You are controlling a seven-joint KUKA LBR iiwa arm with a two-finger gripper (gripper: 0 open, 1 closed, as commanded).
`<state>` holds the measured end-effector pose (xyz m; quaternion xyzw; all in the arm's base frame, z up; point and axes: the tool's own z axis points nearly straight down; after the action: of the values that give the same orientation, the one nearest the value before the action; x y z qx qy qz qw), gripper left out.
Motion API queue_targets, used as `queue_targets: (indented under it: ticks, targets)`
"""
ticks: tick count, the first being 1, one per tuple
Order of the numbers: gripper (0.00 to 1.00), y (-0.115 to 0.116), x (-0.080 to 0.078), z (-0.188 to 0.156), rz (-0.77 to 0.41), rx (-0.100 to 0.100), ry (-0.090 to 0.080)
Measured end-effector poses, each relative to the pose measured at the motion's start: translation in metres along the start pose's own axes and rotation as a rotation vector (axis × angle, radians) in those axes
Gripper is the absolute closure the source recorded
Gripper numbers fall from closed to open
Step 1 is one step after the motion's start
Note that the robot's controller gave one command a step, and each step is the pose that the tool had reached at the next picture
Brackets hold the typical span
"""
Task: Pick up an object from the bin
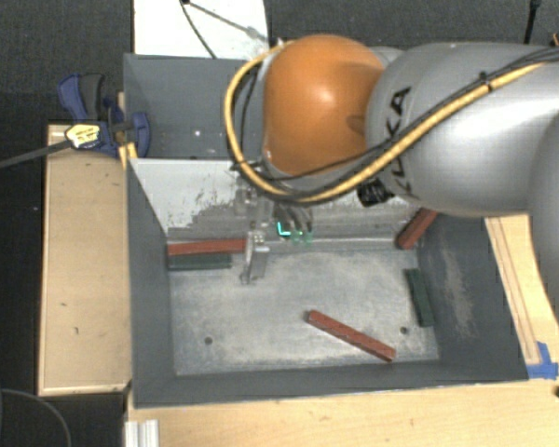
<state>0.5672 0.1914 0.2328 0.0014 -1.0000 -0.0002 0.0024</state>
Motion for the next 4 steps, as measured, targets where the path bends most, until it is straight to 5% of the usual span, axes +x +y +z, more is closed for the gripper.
queue_targets:
  ticks: [1, 2, 3, 4]
  targets:
    - [0.0, 0.046, -0.022, 0.019, 0.098, -0.003, -0.009]
    - [0.0, 0.04, -0.008, 0.145, 0.018, 0.002, 0.0]
    - [0.0, -0.014, -0.023, 0.139, 0.131, 0.002, -0.005]
    - [0.0, -0.077, -0.025, 0.163, 0.446, 0.002, -0.002]
